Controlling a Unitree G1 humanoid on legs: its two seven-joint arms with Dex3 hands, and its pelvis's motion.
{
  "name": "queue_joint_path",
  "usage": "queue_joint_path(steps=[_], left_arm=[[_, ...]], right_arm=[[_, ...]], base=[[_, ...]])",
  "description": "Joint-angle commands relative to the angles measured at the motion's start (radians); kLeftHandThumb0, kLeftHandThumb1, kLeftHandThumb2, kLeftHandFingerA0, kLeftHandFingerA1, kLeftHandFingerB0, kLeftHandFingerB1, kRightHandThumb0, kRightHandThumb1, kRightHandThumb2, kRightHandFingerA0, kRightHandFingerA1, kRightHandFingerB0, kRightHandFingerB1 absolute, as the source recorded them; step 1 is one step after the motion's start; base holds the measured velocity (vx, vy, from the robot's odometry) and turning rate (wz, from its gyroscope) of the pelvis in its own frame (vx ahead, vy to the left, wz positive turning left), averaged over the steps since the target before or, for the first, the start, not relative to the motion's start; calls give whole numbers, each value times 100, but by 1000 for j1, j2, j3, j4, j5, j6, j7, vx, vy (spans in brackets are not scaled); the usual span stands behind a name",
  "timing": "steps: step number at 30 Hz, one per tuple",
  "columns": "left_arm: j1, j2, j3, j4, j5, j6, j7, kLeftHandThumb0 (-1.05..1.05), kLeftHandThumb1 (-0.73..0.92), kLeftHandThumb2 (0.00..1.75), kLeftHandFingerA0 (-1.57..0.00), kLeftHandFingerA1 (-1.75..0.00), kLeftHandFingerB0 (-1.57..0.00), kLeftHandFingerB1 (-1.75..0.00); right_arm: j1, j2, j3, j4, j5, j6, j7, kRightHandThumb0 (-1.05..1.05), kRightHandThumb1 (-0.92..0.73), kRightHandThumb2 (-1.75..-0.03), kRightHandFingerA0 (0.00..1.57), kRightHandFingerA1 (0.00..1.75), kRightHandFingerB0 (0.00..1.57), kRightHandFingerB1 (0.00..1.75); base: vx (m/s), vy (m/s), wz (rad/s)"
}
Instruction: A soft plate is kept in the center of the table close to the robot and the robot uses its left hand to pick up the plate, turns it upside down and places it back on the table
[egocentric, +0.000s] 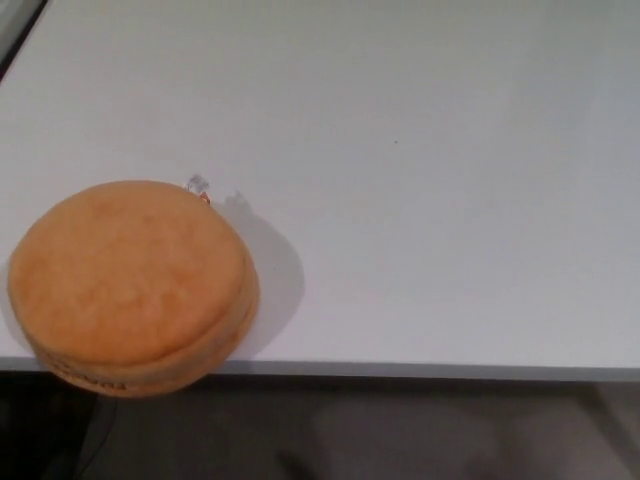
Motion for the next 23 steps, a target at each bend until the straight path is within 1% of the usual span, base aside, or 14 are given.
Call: queue_joint_path(steps=[1, 2, 3, 5, 6, 8, 9, 10, 11, 14, 15, 16, 17, 23], left_arm=[[180, -358, 23, 135, 18, -833, 176, -96, 91, 68, -20, -36, -15, -26], [190, -376, 19, 147, 20, -866, 175, -96, 91, 68, -20, -36, -15, -26], [206, -395, 15, 157, 18, -892, 167, -96, 89, 68, -20, -36, -16, -26], [252, -455, -6, 173, -17, -934, 133, -96, 87, 67, -23, -38, -20, -28], [264, -468, -14, 193, -9, -963, 131, -98, 88, 68, -24, -39, -20, -28], [284, -501, -22, 222, -19, -987, 119, -100, 87, 67, -24, -39, -21, -28], [294, -520, -24, 240, -30, -990, 109, -99, 87, 67, -24, -39, -22, -28], [295, -526, -23, 244, -32, -991, 104, -99, 87, 67, -24, -39, -22, -28], [296, -530, -24, 272, -22, -1014, 103, -97, 88, 68, -24, -39, -22, -28], [305, -547, -17, 313, -38, -1031, 75, -95, 86, 67, -25, -42, -23, -29], [304, -554, -10, 349, -31, -1044, 80, -93, 86, 67, -27, -41, -24, -29], [302, -556, -7, 362, -26, -1052, 83, -93, 86, 67, -27, -41, -24, -29], [285, -549, 3, 405, -3, -1074, 99, -92, 86, 67, -29, -41, -25, -29], [229, -543, 6, 497, 41, -1070, 132, -87, 87, 67, -34, -43, -27, -31]], right_arm=[[24, -15, -12, -10, 6, 12, -13, -64, -87, -67, 49, 47, 31, 31], [26, -15, -11, -9, 2, 8, -15, -64, -87, -67, 49, 47, 31, 31], [25, -12, -12, -2, 9, 2, -9, -64, -71, -103, 43, 59, 24, 47], [26, -10, -10, -3, 15, 10, -5, -64, -70, -104, 42, 59, 22, 47], [25, -12, -11, 0, 14, 8, -4, -64, -87, -67, 49, 48, 31, 31], [24, -16, -11, -4, 9, 5, -5, -64, -88, -67, 49, 48, 30, 31], [23, -16, -12, -5, 12, 8, -5, -64, -70, -103, 42, 59, 23, 47], [23, -15, -12, -5, 14, 10, -4, -64, -70, -103, 42, 59, 23, 47], [23, -18, -14, -6, 19, 16, 1, -65, -87, -66, 47, 48, 31, 31], [26, -22, -16, -6, 9, 6, -7, -65, -88, -67, 48, 46, 30, 31], [26, -23, -18, -8, 14, 8, -3, -64, -70, -102, 42, 58, 24, 47], [26, -22, -18, -10, 19, 11, -1, -64, -70, -102, 42, 58, 24, 47], [30, -22, -19, -16, 14, 6, -6, -62, -87, -67, 49, 46, 31, 30], [27, -23, -17, -2, 21, 10, 5, -64, -87, -66, 48, 47, 30, 30]], base=[[0, 0, 0], [0, 0, 0], [0, 0, 0], [0, 0, 0], [0, 0, 0], [0, 0, 0], [0, 0, 0], [0, 0, 0], [0, 0, 0], [0, 0, 0], [0, 0, 0], [0, 0, 0], [0, 0, 0], [0, 0, 0]])
